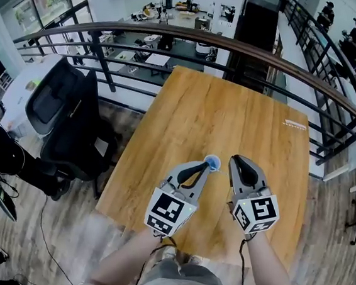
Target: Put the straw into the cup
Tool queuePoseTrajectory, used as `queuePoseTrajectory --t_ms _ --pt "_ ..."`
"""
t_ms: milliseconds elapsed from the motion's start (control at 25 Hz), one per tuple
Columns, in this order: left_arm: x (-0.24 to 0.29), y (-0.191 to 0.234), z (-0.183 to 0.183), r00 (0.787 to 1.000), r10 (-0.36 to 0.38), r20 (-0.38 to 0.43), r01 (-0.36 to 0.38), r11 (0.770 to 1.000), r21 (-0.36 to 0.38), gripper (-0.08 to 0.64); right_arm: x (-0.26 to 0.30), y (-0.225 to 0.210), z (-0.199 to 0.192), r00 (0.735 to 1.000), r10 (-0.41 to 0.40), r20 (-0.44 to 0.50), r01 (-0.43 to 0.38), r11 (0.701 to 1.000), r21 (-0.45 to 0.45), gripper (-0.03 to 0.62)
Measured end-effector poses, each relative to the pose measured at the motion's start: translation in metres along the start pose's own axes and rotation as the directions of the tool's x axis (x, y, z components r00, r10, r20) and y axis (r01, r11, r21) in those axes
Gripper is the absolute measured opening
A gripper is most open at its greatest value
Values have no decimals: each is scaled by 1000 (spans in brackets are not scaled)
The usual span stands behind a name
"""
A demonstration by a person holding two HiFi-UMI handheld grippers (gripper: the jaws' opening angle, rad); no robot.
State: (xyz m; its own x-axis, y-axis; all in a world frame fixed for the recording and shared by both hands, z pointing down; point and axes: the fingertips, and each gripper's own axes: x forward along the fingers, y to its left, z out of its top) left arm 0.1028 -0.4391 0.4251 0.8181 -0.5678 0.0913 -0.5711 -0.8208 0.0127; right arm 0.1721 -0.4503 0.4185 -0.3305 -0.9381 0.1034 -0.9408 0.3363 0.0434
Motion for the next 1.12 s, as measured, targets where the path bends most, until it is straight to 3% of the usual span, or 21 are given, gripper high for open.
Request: queuePoseTrajectory --t_ms 280,480,640,960,1120 --pt "-43 -24 42 999 -8 47 8 1000 -8 14 -50 34 48 997 60 38 -60 998 -5 32" --pt "-69 -44 57 998 -19 66 17 999 27 14 -83 52 70 995 74 74 -74 997 -4 32" --pt "-84 -68 64 997 -21 75 15 996 85 14 -110 61 68 995 80 59 -82 996 21 32" --pt "-105 -102 56 997 -19 76 12 995 102 14 -157 70 45 996 86 23 -88 990 107 31" --pt "-108 -119 42 998 -47 51 42 993 106 14 -172 73 41 997 79 10 -80 991 106 29"
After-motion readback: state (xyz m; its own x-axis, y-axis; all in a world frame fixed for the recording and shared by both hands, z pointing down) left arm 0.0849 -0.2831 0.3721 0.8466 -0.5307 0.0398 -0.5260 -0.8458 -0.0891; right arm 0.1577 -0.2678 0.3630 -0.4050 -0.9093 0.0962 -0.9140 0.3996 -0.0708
